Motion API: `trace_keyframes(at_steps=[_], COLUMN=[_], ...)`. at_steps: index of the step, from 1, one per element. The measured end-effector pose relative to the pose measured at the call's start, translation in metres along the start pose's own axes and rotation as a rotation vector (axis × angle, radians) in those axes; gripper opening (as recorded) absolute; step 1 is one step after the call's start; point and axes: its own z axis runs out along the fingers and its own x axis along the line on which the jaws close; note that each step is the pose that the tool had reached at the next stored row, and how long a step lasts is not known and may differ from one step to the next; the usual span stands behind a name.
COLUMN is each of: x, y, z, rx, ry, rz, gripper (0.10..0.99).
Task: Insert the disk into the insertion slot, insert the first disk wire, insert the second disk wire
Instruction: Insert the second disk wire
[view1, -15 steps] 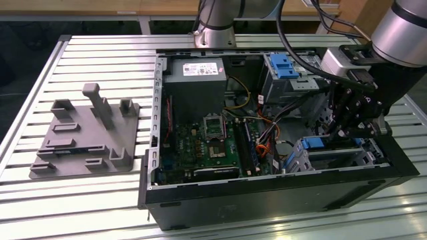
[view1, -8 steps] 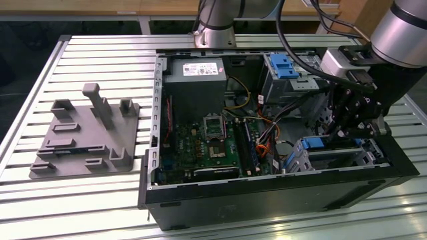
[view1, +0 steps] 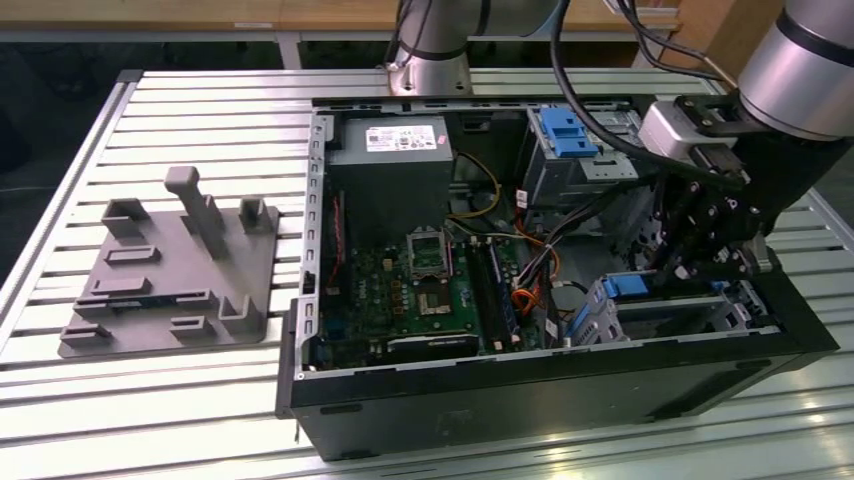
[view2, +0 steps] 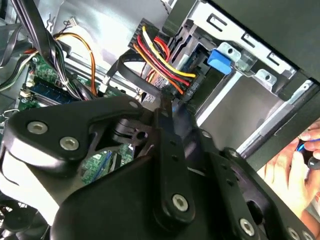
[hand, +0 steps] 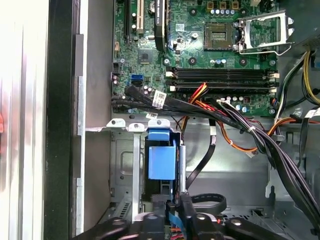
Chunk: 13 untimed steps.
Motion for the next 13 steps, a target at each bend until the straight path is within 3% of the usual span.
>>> trace_keyframes(at_steps=[1,2,4,13], x=[0.0,0.0,0.0002,0.0004], y=[0.0,0.0,0.0001,0.0003], z=[-0.0013,-0.0038,-0.0111,-0.0521], rx=[0.0,0.0,0.0,0.0], ry=[0.0001,0.0003,0.0002,0.0003], rz=[0.0,0.0,0.001,0.009], gripper=[0.263,0.329,0.329,0.329])
